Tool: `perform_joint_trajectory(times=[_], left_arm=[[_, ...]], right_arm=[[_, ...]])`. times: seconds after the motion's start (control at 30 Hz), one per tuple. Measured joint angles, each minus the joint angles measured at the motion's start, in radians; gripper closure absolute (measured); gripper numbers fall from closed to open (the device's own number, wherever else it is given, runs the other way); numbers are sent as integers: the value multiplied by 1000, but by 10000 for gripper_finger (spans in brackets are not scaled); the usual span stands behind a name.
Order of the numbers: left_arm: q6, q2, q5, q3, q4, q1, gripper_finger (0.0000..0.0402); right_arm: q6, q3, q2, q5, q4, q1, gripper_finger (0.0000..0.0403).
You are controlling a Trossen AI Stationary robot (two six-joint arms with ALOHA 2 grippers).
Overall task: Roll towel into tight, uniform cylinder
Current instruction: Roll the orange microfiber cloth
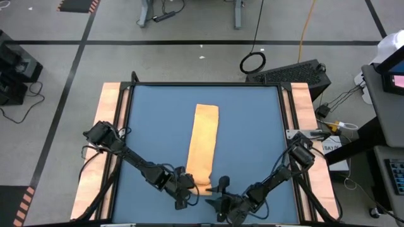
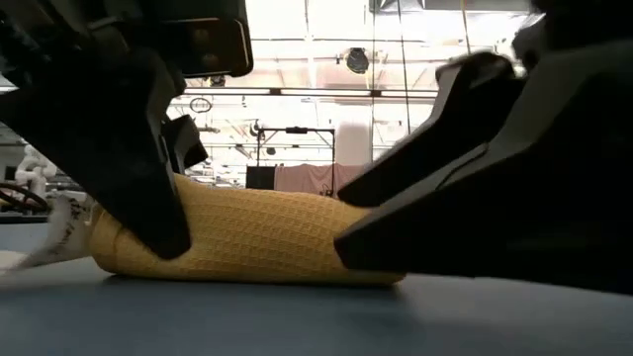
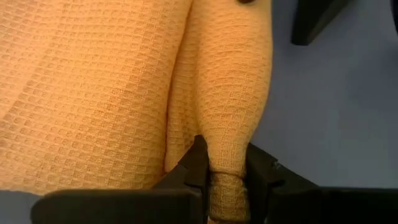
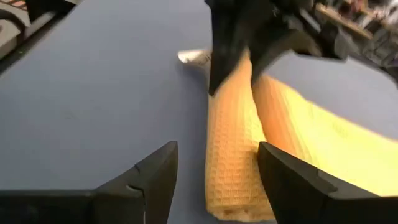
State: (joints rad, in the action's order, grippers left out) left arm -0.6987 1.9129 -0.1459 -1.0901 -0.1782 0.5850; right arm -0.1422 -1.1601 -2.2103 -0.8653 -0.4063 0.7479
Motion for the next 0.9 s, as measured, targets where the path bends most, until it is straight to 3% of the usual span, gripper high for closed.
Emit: perform_joint_trajectory(times=[0.27, 0.5, 0.73, 0.9], left_arm=[[21, -2, 9, 8, 17, 9, 346], [49, -4, -15, 35, 47, 24, 346], [50, -5, -49, 71, 102, 36, 346], [51, -5, -69, 81, 103, 48, 346]], right_arm=[[-49, 0, -1, 28, 24, -26, 191], [67, -23, -2, 27, 5, -28, 190], [-107, -26, 0, 175, 113, -85, 196], [-210, -26, 0, 211, 115, -97, 241]])
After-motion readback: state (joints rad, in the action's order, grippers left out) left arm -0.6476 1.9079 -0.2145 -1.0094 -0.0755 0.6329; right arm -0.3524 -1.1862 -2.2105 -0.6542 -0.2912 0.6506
